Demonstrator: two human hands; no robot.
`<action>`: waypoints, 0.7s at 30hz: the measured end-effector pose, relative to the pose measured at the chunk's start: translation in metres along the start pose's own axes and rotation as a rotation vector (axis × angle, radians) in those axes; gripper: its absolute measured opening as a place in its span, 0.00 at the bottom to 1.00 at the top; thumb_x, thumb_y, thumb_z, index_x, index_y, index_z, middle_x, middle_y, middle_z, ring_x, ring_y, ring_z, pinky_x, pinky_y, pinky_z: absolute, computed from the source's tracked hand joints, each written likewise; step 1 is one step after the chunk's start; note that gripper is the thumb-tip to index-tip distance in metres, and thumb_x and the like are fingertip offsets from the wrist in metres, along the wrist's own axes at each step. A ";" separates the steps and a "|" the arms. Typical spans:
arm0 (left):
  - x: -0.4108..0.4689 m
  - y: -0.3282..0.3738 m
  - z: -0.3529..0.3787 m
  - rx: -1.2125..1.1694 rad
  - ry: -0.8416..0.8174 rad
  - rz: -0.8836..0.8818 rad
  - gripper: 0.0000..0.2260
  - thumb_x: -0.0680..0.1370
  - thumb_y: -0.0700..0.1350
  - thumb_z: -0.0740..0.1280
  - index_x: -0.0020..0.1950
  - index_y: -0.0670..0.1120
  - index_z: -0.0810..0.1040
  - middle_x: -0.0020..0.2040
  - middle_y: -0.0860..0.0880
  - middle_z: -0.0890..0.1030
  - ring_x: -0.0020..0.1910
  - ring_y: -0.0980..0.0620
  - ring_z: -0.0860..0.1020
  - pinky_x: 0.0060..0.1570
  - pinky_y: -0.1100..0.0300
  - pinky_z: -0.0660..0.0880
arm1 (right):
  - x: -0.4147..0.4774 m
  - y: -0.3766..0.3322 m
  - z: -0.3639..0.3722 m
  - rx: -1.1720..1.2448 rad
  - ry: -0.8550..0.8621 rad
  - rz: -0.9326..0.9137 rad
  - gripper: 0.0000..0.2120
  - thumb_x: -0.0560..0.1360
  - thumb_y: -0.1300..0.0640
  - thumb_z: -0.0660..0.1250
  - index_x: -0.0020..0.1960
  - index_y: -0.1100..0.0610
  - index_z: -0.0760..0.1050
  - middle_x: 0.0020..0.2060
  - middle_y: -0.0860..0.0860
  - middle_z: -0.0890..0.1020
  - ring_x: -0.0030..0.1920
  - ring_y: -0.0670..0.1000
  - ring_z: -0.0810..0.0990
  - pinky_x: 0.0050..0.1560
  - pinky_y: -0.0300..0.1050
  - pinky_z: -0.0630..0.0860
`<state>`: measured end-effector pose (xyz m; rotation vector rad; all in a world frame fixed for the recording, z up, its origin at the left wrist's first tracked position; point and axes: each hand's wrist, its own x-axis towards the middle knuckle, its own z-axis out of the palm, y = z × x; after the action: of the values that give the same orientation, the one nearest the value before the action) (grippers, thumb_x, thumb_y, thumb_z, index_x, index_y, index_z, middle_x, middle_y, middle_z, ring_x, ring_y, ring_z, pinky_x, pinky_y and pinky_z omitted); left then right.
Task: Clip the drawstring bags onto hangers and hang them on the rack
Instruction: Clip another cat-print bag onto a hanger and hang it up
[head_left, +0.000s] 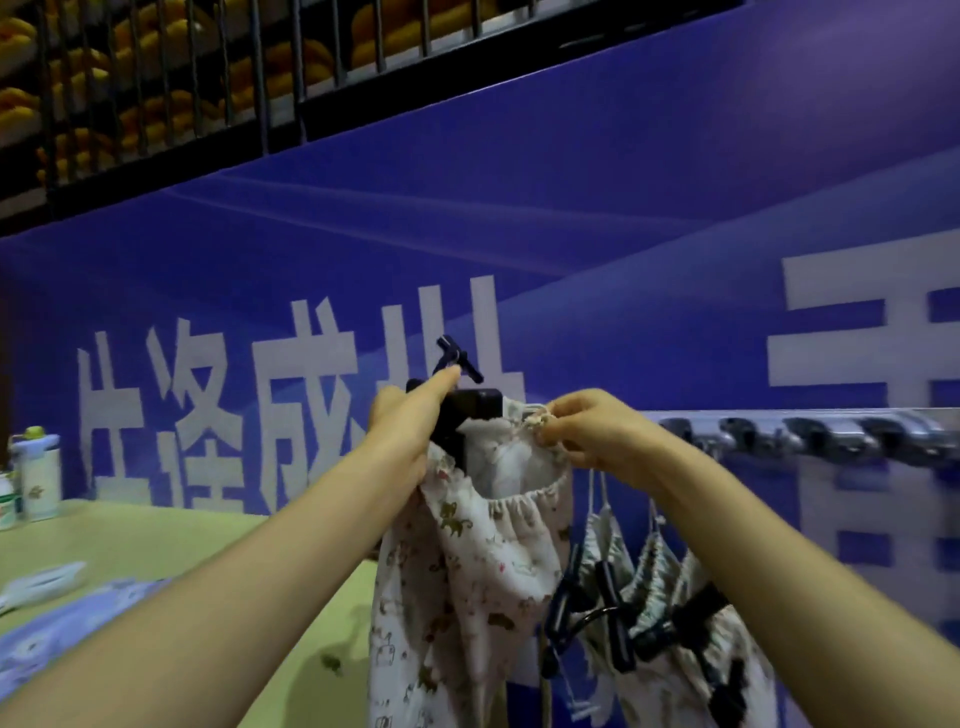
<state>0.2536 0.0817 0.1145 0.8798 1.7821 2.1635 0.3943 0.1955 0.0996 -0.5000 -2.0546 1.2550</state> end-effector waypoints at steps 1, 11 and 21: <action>-0.001 -0.006 0.008 0.001 -0.028 -0.028 0.31 0.73 0.55 0.69 0.67 0.35 0.68 0.64 0.40 0.73 0.60 0.42 0.72 0.51 0.52 0.67 | -0.002 0.008 -0.007 0.020 0.030 0.022 0.10 0.74 0.67 0.65 0.36 0.58 0.77 0.27 0.48 0.78 0.30 0.44 0.76 0.29 0.33 0.73; -0.025 -0.055 0.123 -0.095 -0.246 -0.216 0.28 0.74 0.52 0.69 0.66 0.37 0.69 0.60 0.45 0.74 0.60 0.44 0.73 0.51 0.56 0.66 | -0.058 0.083 -0.114 0.188 0.298 0.140 0.07 0.74 0.63 0.68 0.38 0.60 0.80 0.31 0.55 0.75 0.27 0.47 0.72 0.30 0.38 0.69; -0.071 -0.090 0.227 -0.143 -0.496 -0.382 0.35 0.71 0.57 0.71 0.70 0.40 0.65 0.68 0.41 0.72 0.64 0.40 0.72 0.61 0.48 0.70 | -0.097 0.107 -0.178 0.091 0.528 0.170 0.09 0.76 0.53 0.66 0.46 0.59 0.78 0.32 0.52 0.74 0.31 0.47 0.70 0.30 0.38 0.66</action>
<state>0.4187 0.2548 0.0281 0.8611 1.3956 1.6326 0.5869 0.2970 0.0274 -0.8741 -1.5305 1.1525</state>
